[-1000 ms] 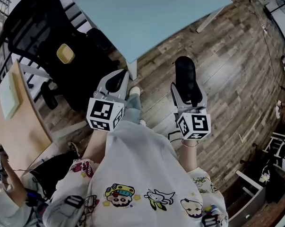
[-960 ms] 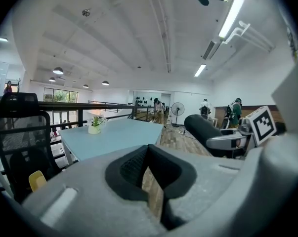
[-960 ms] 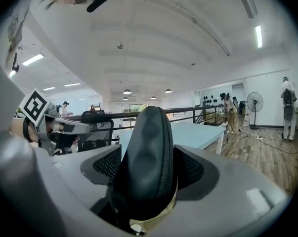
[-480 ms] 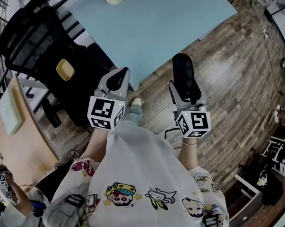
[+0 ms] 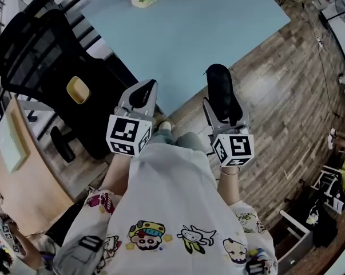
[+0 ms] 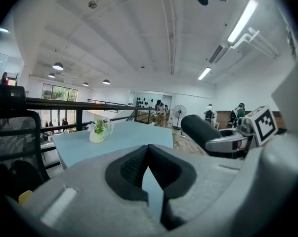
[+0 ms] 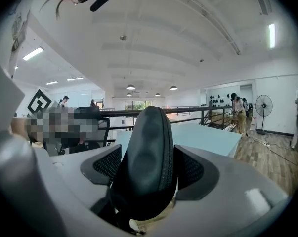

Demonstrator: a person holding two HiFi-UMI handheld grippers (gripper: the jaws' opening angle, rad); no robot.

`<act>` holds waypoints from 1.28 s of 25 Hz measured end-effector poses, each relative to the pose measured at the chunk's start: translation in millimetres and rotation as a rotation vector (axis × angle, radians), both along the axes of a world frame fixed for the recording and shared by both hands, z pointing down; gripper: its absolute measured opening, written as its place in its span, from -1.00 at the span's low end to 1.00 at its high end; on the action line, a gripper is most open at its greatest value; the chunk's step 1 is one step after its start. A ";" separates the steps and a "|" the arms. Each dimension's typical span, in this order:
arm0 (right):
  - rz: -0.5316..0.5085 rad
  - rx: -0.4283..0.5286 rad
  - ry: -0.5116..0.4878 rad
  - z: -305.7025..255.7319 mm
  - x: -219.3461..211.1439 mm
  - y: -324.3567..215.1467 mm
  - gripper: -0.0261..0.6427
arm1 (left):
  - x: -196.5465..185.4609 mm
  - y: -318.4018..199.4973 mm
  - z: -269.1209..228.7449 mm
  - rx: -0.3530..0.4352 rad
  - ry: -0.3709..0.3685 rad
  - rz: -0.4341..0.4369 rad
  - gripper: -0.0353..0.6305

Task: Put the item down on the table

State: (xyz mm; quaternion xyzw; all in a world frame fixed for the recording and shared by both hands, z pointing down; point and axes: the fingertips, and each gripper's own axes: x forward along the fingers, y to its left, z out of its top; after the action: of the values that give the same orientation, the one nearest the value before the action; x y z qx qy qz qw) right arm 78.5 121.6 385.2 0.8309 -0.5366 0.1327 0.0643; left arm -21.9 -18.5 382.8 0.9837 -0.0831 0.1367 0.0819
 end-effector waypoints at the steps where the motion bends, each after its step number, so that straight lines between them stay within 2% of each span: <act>1: -0.007 -0.006 0.000 0.7 0.0 -3.4 0.10 | -0.3 -2.9 1.8 -0.005 -0.002 -0.006 -0.89; 8: -0.092 -0.021 -0.011 9.3 12.1 -38.5 0.10 | 1.0 -25.7 14.8 -0.027 -0.020 -0.082 -0.89; 14: -0.220 -0.023 -0.023 19.6 39.8 -89.4 0.10 | 11.3 -62.6 22.0 -0.024 -0.029 -0.216 -0.89; 25: -0.570 -0.037 -0.023 17.0 102.4 -193.3 0.10 | 52.5 -119.4 8.7 -0.013 -0.010 -0.532 -0.89; 32: -0.782 -0.037 -0.022 18.6 109.9 -230.2 0.10 | 49.0 -123.4 8.7 -0.004 -0.022 -0.739 -0.89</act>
State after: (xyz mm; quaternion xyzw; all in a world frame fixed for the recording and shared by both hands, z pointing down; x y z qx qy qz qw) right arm 188.4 -108.6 403.7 0.5610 -0.8109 0.1168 0.1189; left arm 27.1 -141.9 391.5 0.8857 -0.4332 0.1088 0.1268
